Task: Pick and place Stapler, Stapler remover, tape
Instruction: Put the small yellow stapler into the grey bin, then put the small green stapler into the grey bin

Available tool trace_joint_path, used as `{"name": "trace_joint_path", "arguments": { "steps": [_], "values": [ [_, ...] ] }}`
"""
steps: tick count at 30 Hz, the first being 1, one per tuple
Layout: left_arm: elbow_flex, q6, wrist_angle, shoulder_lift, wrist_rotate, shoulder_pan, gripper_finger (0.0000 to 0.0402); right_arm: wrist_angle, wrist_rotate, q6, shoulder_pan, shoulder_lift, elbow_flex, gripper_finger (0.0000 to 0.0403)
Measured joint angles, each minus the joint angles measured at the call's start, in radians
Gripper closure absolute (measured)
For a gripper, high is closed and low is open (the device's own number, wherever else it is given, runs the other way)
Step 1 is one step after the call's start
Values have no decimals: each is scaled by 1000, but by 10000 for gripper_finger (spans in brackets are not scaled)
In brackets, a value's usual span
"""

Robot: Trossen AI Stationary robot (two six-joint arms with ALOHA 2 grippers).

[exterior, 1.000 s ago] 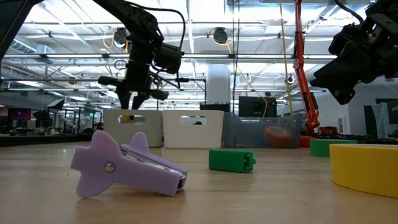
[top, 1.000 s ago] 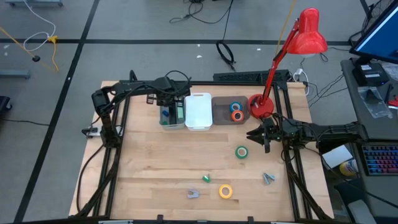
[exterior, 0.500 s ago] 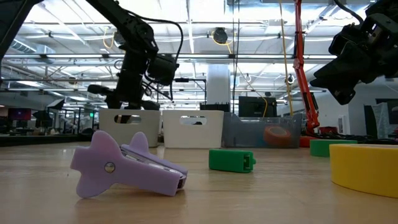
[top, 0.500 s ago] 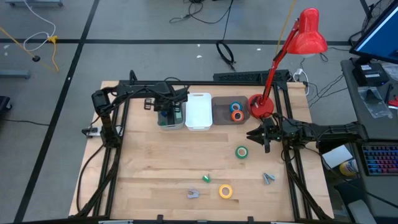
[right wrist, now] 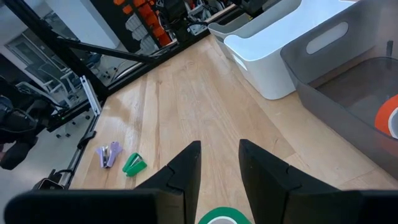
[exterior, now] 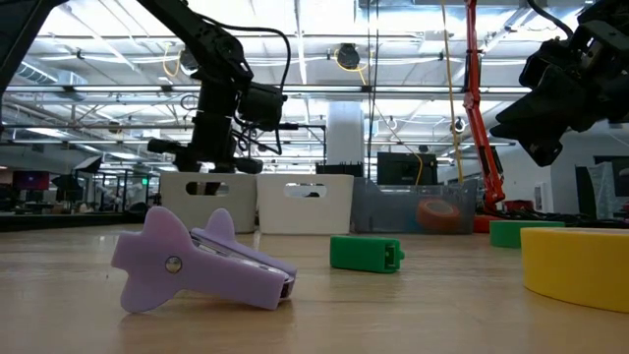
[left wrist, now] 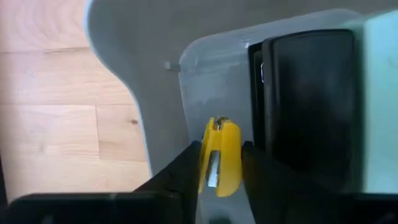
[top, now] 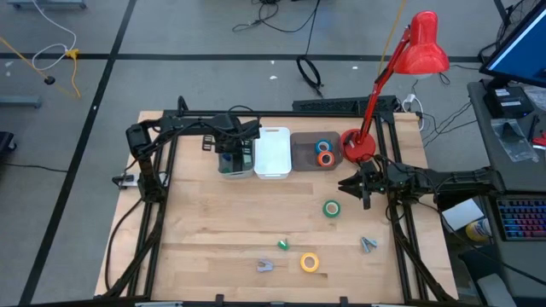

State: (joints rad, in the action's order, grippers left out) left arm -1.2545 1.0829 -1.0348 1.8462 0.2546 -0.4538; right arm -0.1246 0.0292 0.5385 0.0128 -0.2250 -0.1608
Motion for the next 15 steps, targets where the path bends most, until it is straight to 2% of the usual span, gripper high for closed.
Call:
{"name": "trace_joint_path", "arguments": {
  "steps": [8, 15],
  "values": [
    [0, 0, 0, 0, -4, 0, 223, 0, -4, 0, 0, 0, 0, 303],
    [-13, 11, -12, -19, -41, 2, 218, 0, -4, 0, 0, 0, 0, 303]
  ]
}}
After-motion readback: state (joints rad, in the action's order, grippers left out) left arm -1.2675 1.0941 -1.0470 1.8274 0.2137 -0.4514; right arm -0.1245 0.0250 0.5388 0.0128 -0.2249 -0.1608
